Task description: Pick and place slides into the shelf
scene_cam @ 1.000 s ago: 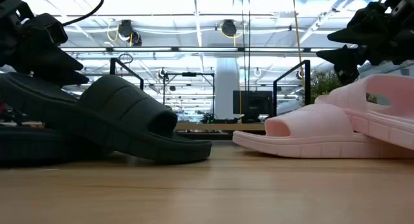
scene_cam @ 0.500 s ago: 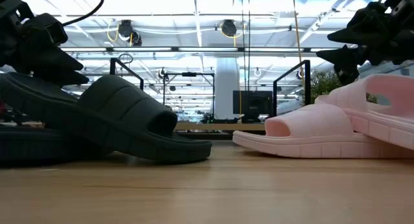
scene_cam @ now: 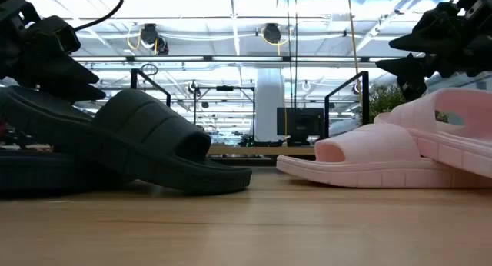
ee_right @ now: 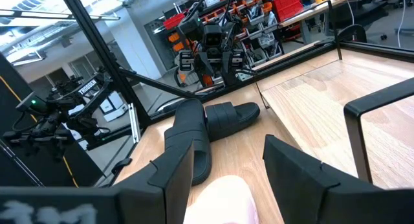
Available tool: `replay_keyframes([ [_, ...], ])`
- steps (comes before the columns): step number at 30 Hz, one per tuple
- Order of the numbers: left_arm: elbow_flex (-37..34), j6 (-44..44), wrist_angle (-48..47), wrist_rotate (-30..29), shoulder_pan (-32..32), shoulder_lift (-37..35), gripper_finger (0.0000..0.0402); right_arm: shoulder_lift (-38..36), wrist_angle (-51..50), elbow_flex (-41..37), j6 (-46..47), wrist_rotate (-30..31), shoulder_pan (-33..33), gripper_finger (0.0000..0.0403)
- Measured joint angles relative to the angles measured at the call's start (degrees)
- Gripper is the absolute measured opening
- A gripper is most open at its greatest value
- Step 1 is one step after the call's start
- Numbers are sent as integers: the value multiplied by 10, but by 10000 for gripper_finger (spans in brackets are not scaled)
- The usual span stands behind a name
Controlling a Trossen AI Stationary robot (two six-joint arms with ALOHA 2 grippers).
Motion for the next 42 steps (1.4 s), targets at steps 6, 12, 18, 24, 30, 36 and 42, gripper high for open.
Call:
replay_keyframes([
  [6, 0, 0, 0, 0, 0, 0, 159, 0, 0, 0, 0, 0, 0, 178],
  [12, 0, 0, 0, 0, 0, 0, 159, 0, 0, 0, 0, 0, 0, 178],
  [18, 0, 0, 0, 0, 0, 0, 159, 0, 13, 0, 44, -14, 0, 178],
  [24, 0, 0, 0, 0, 0, 0, 159, 0, 136, 0, 145, -31, 0, 178],
  [30, 0, 0, 0, 0, 0, 0, 159, 4, 290, 0, 125, -29, 0, 178],
  [36, 0, 0, 0, 0, 0, 0, 159, 18, 344, 0, 124, 40, 0, 178],
  [42, 0, -3, 0, -2, 0, 0, 159, 59, 462, 0, 144, 91, 0, 178],
])
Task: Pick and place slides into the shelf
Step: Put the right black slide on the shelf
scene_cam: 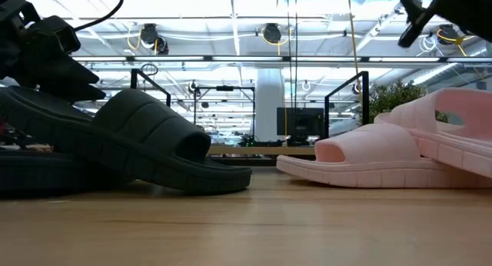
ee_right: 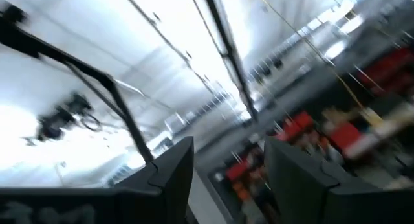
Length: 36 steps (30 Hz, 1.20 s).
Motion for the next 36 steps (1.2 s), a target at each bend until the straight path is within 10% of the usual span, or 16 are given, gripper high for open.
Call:
replay_keyframes([
  [7, 0, -48, 50, -37, 0, 0, 159, 73, 176, 10, -78, -2, 0, 178],
  [18, 0, -58, 270, -37, 0, 0, 159, 182, 175, 107, -100, -63, 0, 178],
  [36, 103, -21, 318, 52, -28, 56, 159, 222, 128, 179, -129, -107, 0, 178],
])
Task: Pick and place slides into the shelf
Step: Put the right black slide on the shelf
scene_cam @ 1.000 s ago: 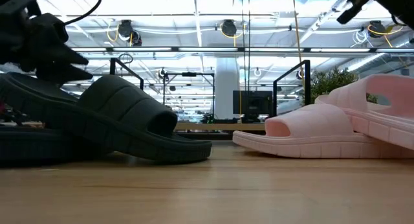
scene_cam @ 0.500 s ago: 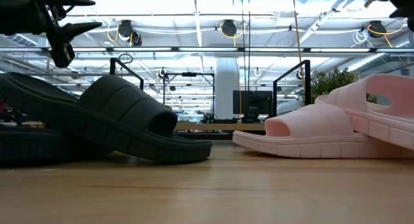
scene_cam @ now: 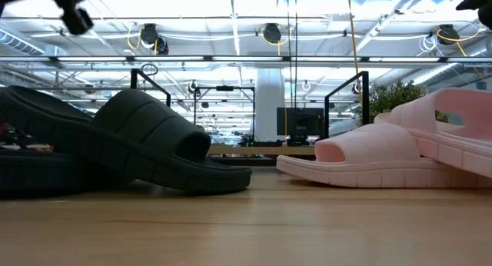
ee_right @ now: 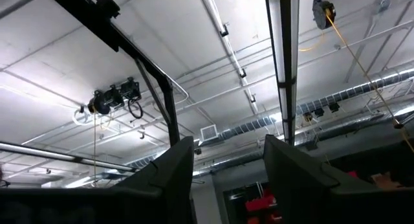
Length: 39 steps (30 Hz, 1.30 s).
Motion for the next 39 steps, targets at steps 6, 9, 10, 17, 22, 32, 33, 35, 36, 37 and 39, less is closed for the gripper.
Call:
replay_keyframes([
  [6, 191, 40, -187, -34, -23, 153, 159, 0, 0, 0, -3, 0, 0, 178],
  [9, 294, 34, -297, -34, -26, 249, 159, 0, 0, 0, -8, 1, 0, 178],
  [10, 325, 30, -333, -31, -27, 280, 159, 0, 0, 0, -12, 1, 0, 178],
  [17, 461, -122, -416, 109, -18, 441, 159, 0, 2, 0, -20, 1, 0, 178],
  [22, 484, -304, -408, 180, -24, 512, 159, 0, 1, 0, -20, 0, 0, 178],
  [32, 484, -481, -401, 159, -37, 625, 159, -2, -3, 0, -33, -32, 0, 178],
  [33, 484, -490, -396, 157, -37, 635, 159, -2, -3, 0, -38, -32, 0, 178],
  [35, 484, -494, -380, 153, -37, 650, 159, -3, -2, 0, -52, -32, 0, 178],
  [36, 484, -492, -373, 148, -38, 655, 159, -3, -2, 0, -58, -32, 0, 178],
  [37, 484, -489, -368, 140, -38, 658, 159, -3, -3, 0, -61, -32, 0, 178],
  [39, 484, -469, -361, 117, -38, 663, 159, -3, -8, 0, -62, -32, 0, 178],
])
